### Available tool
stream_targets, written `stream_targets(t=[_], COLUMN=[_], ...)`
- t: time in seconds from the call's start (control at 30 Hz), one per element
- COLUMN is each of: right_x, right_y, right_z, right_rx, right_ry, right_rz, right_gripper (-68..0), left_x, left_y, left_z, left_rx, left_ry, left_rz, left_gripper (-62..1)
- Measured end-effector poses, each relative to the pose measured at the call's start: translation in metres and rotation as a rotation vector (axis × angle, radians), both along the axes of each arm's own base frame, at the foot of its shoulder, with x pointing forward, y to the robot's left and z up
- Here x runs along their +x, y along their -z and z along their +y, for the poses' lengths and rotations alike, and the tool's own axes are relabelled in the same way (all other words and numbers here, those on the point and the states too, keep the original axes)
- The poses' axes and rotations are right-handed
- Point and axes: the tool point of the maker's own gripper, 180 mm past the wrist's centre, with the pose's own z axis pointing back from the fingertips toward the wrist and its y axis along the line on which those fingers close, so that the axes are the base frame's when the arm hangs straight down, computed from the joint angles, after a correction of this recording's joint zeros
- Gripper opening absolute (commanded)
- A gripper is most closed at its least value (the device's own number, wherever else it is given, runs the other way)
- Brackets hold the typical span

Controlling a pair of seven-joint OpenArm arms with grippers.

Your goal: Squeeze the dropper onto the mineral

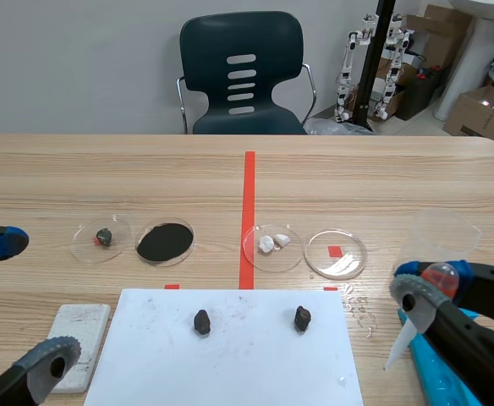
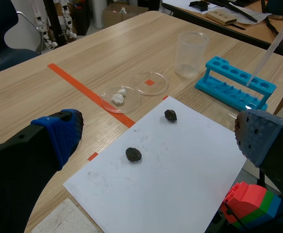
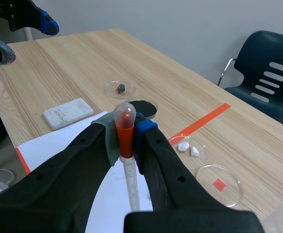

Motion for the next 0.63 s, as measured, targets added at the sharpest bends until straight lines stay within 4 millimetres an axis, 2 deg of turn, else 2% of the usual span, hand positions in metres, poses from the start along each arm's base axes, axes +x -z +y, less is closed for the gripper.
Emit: stream_targets(t=[0.63], right_x=[0.0001], right_y=[0.0015], right_z=[-0.0002], right_rx=[-0.006], right_ry=[0.001], right_rz=[0.006], right_gripper=[-66.4], left_x=[0.0], left_y=[0.0], left_z=[0.0], left_rx=[0.0], left_ry=[0.0], left_rz=[0.0], left_gripper=[1.4])
